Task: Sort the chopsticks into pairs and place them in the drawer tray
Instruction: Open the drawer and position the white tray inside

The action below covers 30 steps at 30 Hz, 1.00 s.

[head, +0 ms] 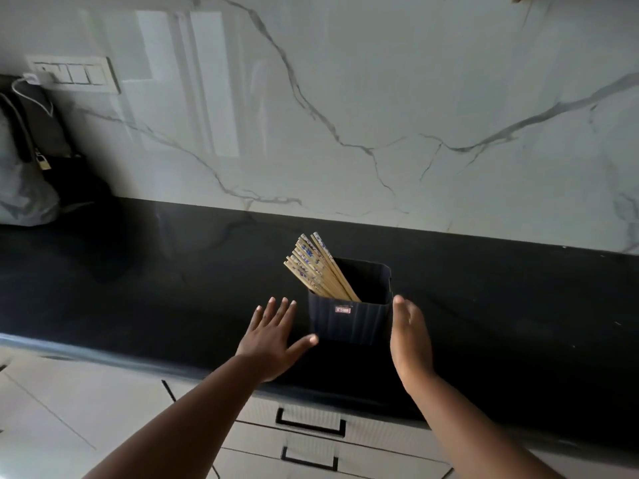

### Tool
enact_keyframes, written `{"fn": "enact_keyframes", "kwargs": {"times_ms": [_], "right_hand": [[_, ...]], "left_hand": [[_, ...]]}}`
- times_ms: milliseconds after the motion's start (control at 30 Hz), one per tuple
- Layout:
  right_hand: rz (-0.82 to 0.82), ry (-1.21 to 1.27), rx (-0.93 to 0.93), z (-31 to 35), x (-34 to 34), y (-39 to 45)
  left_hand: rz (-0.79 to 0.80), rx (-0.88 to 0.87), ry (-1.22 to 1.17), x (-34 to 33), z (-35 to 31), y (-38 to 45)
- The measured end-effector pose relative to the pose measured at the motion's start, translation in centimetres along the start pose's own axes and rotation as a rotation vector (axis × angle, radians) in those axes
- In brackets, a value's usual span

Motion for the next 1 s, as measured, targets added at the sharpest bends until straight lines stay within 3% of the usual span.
{"fn": "enact_keyframes", "kwargs": {"times_ms": [67, 167, 267, 367, 433, 600, 700, 1000], "right_hand": [[0.002, -0.220, 0.187, -1.8, -0.2, -3.1], [0.034, -0.603, 0.635, -3.9, -1.6, -8.1], [0.265, -0.796, 0.927, -6.2, -3.9, -12.6], [0.465, -0.910, 1.060, -9.2, -6.2, -15.8], [0.529, -0.980, 1.018, -11.0, -7.5, -16.6], [0.608, -1.182, 0.610, -15.1, -9.8, -14.5], [0.641, -1.243, 0.484, -16.9, -10.7, -12.6], [0.491, -1.117, 0.452, -17.0, -12.9, -12.2]], "left_hand": [[0.001, 0.007, 0.124, -0.6, 2.0, -1.6], [0.022, 0.052, 0.201, -1.3, 4.8, -3.7], [-0.005, 0.050, 0.206, -1.5, 6.7, -4.8], [-0.043, -0.008, 0.218, -1.5, 7.2, -4.7], [-0.064, -0.032, 0.245, -1.6, 7.2, -4.3], [-0.086, -0.094, 0.278, -1.9, 7.6, -3.6], [-0.095, -0.099, 0.264, -2.0, 7.8, -3.5], [-0.078, -0.093, 0.260, -1.8, 7.7, -3.6]]}}
Point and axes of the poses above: each hand's wrist, its own y-axis towards the middle knuckle, its own x-axis out of the back of the hand, z = x × y, the point moved 2 cm from there along y, towards the middle knuckle, and after that the axes turned 1 degree about x, right-handed, at the moved point
